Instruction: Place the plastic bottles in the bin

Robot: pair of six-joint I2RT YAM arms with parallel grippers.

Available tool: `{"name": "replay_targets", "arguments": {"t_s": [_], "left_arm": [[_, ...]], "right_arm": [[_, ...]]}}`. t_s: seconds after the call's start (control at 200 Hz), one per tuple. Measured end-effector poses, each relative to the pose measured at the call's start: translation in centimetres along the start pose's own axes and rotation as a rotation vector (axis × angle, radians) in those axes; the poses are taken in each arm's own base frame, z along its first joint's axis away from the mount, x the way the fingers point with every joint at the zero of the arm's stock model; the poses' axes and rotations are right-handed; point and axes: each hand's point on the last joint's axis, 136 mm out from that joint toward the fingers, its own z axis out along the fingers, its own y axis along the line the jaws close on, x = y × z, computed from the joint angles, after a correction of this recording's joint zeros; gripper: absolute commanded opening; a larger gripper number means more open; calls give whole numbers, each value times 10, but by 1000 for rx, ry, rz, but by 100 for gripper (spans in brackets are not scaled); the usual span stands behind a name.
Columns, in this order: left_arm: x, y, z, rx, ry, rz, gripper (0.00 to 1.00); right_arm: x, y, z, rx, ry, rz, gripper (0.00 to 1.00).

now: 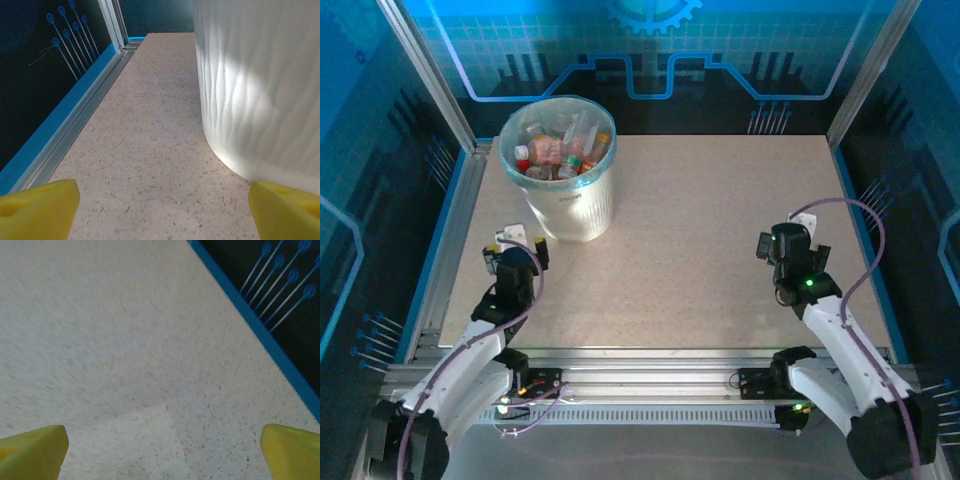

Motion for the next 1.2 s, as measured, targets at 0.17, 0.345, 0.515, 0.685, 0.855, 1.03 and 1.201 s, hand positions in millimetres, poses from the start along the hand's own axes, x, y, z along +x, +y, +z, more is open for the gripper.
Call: {"name": "replay_targets", "arguments": {"t_s": [0.17,0.345,0.515,0.685,0.855,1.03,1.201], "left_arm": [[22,-7,30,82,7,-89,92],[50,-43,56,264,76,-84,96],[45,-66,68,380,2,-70,99],[57,-72,73,403,-14,-66,99],[41,-67,88,342,-13,-77,99],[38,-61,98,284,9,-75,99],[39,-61,98,279,15,-84,99]], "right_arm": [[46,20,47,-91,35,-53,100],[53,59,58,-301,-46,-95,100],[23,82,58,-445,-195,-111,100],[25,103,72,-532,-214,-148,100],[19,109,91,-502,-178,-155,100],[3,109,92,-480,-214,-149,100],[5,111,92,-487,-206,-160,100]]}}
